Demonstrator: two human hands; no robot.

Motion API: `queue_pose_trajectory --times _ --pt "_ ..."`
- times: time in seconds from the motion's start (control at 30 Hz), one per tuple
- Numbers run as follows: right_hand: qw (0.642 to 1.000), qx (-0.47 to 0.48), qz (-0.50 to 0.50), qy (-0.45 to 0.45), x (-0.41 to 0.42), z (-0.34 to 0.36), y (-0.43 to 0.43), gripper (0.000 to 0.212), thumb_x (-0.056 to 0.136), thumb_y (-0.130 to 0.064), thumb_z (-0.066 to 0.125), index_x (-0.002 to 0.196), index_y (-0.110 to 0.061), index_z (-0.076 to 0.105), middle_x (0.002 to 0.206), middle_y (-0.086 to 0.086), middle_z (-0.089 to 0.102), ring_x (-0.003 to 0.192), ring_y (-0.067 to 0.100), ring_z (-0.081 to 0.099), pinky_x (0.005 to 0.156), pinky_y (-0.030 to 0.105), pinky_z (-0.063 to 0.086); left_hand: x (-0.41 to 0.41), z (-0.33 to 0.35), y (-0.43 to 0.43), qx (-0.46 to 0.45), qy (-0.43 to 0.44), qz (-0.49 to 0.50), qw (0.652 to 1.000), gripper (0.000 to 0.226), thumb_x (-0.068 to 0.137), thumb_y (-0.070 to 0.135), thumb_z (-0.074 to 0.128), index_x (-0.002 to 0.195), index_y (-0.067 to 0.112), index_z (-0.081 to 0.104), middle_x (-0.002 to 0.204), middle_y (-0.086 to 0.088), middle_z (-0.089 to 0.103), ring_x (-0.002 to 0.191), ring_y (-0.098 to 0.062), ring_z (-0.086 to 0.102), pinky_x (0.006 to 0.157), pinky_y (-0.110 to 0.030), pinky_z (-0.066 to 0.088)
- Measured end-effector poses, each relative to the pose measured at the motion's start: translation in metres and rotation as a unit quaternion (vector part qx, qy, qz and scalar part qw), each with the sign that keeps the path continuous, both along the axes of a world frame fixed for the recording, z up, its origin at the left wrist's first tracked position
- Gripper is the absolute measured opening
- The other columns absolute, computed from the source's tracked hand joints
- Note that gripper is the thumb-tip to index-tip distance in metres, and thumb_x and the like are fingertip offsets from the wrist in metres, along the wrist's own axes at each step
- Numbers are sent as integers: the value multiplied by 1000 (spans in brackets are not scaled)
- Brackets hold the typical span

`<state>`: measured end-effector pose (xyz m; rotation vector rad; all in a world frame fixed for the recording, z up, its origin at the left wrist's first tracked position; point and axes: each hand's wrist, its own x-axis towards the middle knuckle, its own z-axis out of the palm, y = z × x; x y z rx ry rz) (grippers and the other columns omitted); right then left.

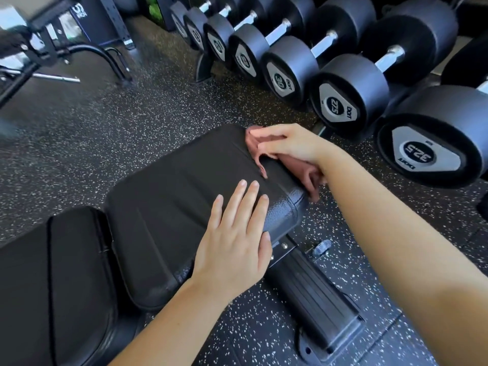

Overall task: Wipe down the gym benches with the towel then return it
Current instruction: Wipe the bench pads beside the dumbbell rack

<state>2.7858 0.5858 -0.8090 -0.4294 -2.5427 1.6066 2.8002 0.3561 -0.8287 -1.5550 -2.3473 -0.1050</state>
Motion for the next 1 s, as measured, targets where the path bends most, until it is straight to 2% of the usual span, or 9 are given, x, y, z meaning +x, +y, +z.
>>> queue_pose_trajectory --times 0.13,0.2,0.27,0.37,0.47,0.57,0.73,0.9,1.0 --pt "993 -108 -34 25 4 -12 -1 36 90 -9 55 126 -13 54 128 -5 53 111 3 48 86 3 37 0 0 0 5 -3 -9 1000 53 86 29 37 130 4 50 141 -17 43 134 -32 35 103 -52 33" --pt "987 -127 -80 48 26 -19 -9 30 87 -11 60 115 -21 62 117 -8 62 101 -1 57 88 11 41 -1 -1 -1 7 -5 -11 1000 53 86 29 36 132 4 48 142 -17 42 135 -31 33 103 -52 32" --pt "969 -158 -169 91 50 -26 -26 24 84 -15 64 103 -29 67 103 -13 66 92 -2 62 82 13 46 -1 -2 0 8 -3 -10 1000 55 86 29 35 133 3 46 142 -17 41 135 -31 32 104 -52 31" --pt "909 -139 -355 169 69 -41 -70 21 86 -18 61 103 -30 67 111 -9 63 106 8 58 94 22 44 0 -1 -2 14 -16 -12 1000 58 84 29 35 133 0 45 142 -18 40 135 -32 33 103 -52 32" --pt "850 -89 -485 187 67 -47 -113 25 89 -22 57 112 -30 63 132 -2 51 123 9 45 97 11 31 2 5 -4 30 -51 -15 998 61 81 24 32 135 -2 40 145 -19 36 137 -32 29 106 -51 30" --pt "829 -83 -522 182 64 -44 -122 27 90 -24 55 116 -27 62 135 -1 47 125 9 43 90 5 26 4 12 -14 44 -120 -16 992 60 82 15 36 140 -2 32 150 -20 23 141 -33 16 110 -51 20" --pt "838 -81 -514 166 68 -38 -124 30 91 -25 53 121 -25 60 136 0 46 125 11 44 92 7 26 -16 17 -74 23 7 3 1000 54 81 19 47 131 -2 45 143 -26 35 133 -42 31 98 -59 32" --pt "752 -87 -620 205 46 -43 -200 36 89 -17 56 124 -24 58 148 3 29 128 6 30 90 -3 14 -22 8 -116 1 -30 30 999 60 87 34 32 133 -4 44 143 -26 34 133 -42 31 100 -60 31" --pt "743 -53 -617 253 39 -49 -250 38 85 -10 62 122 -14 60 146 12 30 130 9 24 98 -4 11 -23 6 -112 -8 -42 19 999 60 87 31 29 136 -2 39 145 -27 31 134 -44 27 99 -63 30"
